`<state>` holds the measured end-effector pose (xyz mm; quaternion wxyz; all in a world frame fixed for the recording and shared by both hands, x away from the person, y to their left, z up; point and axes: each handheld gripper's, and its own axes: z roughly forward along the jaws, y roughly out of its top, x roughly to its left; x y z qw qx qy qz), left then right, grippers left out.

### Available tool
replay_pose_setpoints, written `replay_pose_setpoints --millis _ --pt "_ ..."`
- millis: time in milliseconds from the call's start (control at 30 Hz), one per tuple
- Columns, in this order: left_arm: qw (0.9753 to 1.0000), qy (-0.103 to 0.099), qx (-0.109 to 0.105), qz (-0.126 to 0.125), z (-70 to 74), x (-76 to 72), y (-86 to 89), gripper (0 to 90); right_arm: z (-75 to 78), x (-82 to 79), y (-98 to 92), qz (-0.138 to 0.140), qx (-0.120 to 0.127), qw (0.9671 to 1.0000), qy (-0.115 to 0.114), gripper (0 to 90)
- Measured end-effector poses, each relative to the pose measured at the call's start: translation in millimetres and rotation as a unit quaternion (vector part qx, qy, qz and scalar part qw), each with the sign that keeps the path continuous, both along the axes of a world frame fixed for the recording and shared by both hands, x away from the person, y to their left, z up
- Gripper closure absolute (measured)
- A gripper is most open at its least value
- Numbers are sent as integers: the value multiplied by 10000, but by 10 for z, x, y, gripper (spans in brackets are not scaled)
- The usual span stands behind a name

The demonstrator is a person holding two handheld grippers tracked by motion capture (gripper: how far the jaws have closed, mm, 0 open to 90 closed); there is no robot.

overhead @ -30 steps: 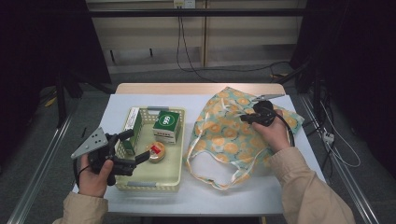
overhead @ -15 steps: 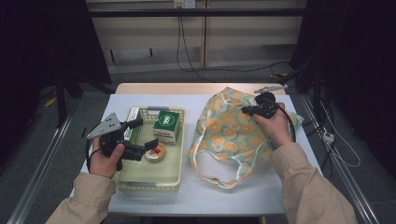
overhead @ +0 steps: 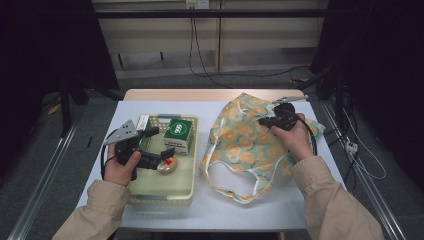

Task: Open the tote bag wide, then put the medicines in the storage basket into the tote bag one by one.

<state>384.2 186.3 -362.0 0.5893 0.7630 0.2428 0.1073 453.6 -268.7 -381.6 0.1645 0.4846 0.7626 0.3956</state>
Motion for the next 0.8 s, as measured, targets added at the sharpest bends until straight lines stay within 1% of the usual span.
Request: replay_pose_setpoints --millis 67,100,200,433,500,600,700,800 --pt "10000 13 2 38 -12 11 -5 28 -36 -6 10 -16 36 10000 6 888" --pt "10000 27 17 21 -14 17 -5 29 -59 -3 18 24 -4 10000 32 889" --pt "10000 25 48 22 -20 38 -18 29 -97 4 40 41 2 10000 37 889" --pt "9999 46 92 -27 -26 84 -26 28 -117 17 69 97 48 9999 56 891" --pt "9998 48 173 -35 -46 98 -38 28 -123 15 71 94 36 9999 68 891" --pt "9997 55 231 -55 -80 113 -52 28 -125 9 71 113 25 9999 97 891" --pt "9991 25 382 -155 -124 126 -61 29 -123 7 61 125 27 9999 74 892" --pt "9989 129 431 -153 -183 139 -63 30 -133 0 52 123 51 9999 91 892"
